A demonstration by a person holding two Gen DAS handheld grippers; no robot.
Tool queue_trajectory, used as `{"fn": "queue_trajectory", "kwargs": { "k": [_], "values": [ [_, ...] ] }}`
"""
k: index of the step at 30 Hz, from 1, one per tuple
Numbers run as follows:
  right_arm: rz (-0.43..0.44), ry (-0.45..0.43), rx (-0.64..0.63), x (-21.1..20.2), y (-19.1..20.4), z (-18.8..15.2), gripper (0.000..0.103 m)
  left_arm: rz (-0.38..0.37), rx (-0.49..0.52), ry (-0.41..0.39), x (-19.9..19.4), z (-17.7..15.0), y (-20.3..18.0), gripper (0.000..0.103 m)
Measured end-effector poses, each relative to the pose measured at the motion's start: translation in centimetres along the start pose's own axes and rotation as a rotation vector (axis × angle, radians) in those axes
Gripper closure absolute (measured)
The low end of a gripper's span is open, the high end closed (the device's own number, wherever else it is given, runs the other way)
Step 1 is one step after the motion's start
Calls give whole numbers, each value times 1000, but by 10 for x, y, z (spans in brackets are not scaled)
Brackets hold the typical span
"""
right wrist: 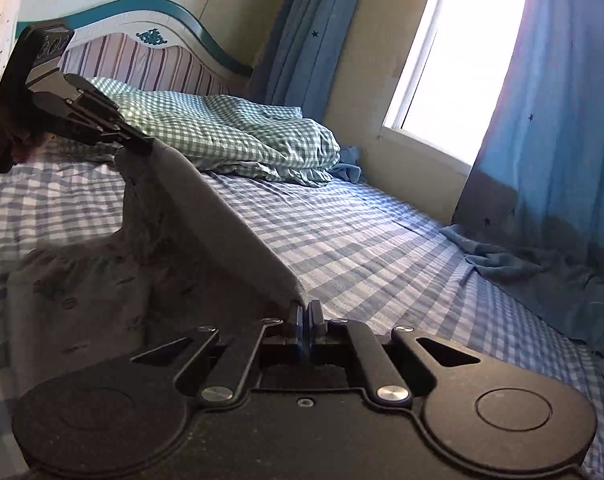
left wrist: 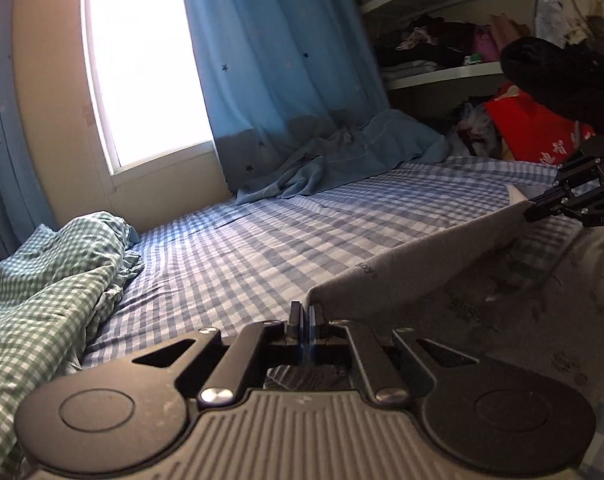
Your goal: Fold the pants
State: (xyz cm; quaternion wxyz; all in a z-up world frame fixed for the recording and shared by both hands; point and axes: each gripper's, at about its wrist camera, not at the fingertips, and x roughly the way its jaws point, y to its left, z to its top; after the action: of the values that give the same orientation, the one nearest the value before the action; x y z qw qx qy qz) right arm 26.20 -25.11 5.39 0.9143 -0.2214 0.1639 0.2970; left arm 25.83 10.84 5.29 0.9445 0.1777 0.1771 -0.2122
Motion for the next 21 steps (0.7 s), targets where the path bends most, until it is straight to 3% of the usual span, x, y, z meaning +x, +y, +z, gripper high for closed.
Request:
{"fn": "queue_trajectory", "kwargs": {
  "k": [5, 10, 16, 21],
  "values": [
    [-36, 20, -36, -44, 54, -28, 102, -13, 110, 17, -29, -39, -43, 101],
    [-65, 77, -59, -47, 87, -57, 102, -17, 155, 85, -31, -78, -74, 101],
    [-88, 72, -84, -56, 103, -65, 103, -4, 150, 58, -52, -89, -81, 101],
    [-78, 68, -165, -84, 122, -65, 103, -18, 211, 70, -67, -100, -88, 101]
  ]
}}
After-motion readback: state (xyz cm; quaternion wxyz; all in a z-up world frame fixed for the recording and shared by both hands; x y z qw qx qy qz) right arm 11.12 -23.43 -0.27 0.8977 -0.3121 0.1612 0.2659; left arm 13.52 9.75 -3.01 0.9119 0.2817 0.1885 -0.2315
